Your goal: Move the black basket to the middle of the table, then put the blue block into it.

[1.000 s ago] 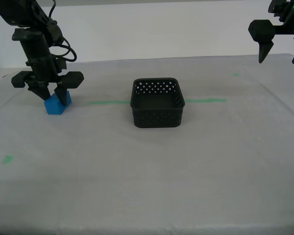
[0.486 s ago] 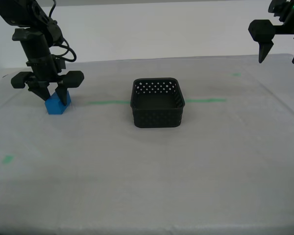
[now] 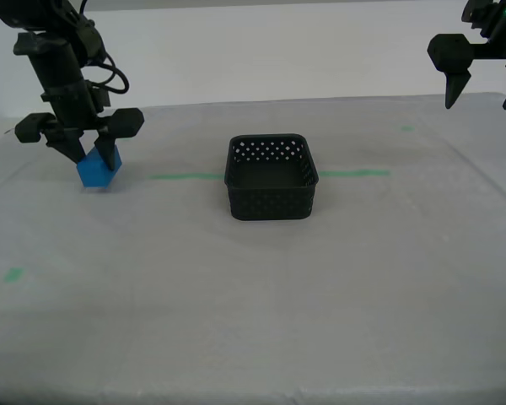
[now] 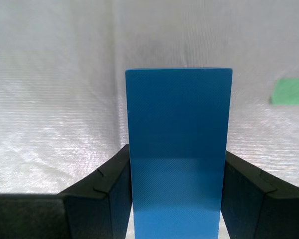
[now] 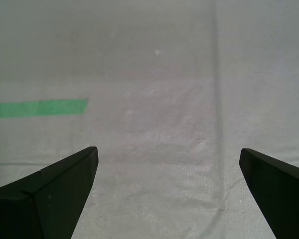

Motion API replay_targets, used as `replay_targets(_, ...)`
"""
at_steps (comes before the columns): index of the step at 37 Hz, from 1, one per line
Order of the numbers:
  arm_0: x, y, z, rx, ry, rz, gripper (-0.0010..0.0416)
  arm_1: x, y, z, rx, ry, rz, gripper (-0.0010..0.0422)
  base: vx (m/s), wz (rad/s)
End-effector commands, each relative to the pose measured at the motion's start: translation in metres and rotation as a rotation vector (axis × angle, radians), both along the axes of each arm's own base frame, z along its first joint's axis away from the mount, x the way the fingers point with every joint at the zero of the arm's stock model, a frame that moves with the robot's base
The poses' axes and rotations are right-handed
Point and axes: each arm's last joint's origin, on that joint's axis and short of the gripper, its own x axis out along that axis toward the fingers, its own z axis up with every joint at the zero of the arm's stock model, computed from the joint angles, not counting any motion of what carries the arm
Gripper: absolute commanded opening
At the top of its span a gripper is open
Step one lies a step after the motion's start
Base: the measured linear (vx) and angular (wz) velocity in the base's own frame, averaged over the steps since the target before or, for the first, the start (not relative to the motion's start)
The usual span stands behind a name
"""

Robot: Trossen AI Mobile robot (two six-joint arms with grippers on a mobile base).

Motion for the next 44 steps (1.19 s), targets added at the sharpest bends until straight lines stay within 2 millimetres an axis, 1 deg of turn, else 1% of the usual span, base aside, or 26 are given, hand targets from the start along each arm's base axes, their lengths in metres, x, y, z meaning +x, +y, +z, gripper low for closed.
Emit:
replay_targets(1, 0.000, 0.000, 0.000, 0.000, -0.001, 0.002, 0.0398, -0.002, -0.002, 0.011, -0.009, -0.019, 0.026, -0.0001, 0.000, 0.000)
replay_targets(9, 0.000, 0.000, 0.000, 0.000, -0.002, 0.002, 0.0398, -0.008, -0.010, 0.027, -0.035, -0.019, 0.053, 0.0000, 0.000, 0.000)
replay_targets(13, 0.000, 0.000, 0.000, 0.000, -0.002, 0.002, 0.0399, -0.011, -0.019, 0.035, -0.044, -0.038, 0.062, 0.0000, 0.000, 0.000)
replay_targets(17, 0.000, 0.000, 0.000, 0.000, -0.003, 0.002, 0.0399, -0.014, -0.034, 0.043, -0.059, -0.055, 0.073, 0.0000, 0.000, 0.000)
replay_targets(25, 0.000, 0.000, 0.000, 0.000, -0.004, 0.002, 0.0399, -0.023, -0.074, 0.058, -0.106, -0.097, 0.094, 0.0000, 0.000, 0.000)
replay_targets(37, 0.000, 0.000, 0.000, 0.000, -0.005, 0.003, 0.0399, -0.039, -0.158, 0.083, -0.135, -0.186, 0.068, 0.0000, 0.000, 0.000)
replay_targets(42, 0.000, 0.000, 0.000, 0.000, -0.005, 0.002, 0.0398, -0.048, -0.185, 0.094, -0.165, -0.222, 0.045, 0.0000, 0.000, 0.000)
replay_targets(44, 0.000, 0.000, 0.000, 0.000, -0.005, 0.002, 0.0399, -0.051, -0.193, 0.096, -0.180, -0.230, 0.037, 0.0000, 0.000, 0.000)
